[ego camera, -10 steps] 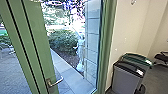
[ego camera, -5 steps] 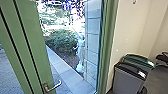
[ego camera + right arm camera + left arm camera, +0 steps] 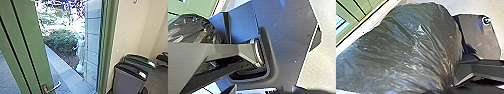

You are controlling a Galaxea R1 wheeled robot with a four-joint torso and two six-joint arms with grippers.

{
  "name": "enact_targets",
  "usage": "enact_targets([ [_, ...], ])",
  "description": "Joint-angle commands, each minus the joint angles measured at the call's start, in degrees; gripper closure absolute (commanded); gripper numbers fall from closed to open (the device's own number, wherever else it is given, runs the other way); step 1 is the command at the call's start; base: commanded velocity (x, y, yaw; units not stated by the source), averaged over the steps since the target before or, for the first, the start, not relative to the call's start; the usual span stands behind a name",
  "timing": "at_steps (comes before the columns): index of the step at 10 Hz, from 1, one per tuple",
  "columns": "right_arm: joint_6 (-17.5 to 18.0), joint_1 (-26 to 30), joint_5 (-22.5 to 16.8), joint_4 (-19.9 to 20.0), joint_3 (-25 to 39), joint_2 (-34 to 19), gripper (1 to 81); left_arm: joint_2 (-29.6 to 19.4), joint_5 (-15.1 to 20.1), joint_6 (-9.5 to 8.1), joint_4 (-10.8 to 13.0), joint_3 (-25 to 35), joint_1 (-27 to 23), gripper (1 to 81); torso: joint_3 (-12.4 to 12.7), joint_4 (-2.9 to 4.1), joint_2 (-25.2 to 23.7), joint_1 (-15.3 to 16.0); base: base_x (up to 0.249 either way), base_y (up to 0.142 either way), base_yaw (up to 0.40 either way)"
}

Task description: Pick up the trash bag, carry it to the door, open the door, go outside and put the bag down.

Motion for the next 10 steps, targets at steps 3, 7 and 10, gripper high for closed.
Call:
enact_targets([
  [3,-0.2,1.8,-2.9,-0.3,0.3,0.2,1.0,0.0,1.1,0.46,0.0,-0.1,-2.6,81.1,0.0,0.0,0.0,0.0,0.0,0.0,0.0],
  [7,-0.2,1.8,-2.9,-0.4,0.3,0.3,1.0,0.1,1.1,0.55,0.3,-0.1,-2.5,81.1,0.0,0.0,0.0,0.0,0.0,0.0,0.0],
  [10,-0.2,1.8,-2.8,-0.3,0.3,0.3,1.0,-0.3,1.1,0.64,0.5,0.0,-2.3,81.1,0.0,0.0,0.0,0.0,0.0,0.0,0.0],
])
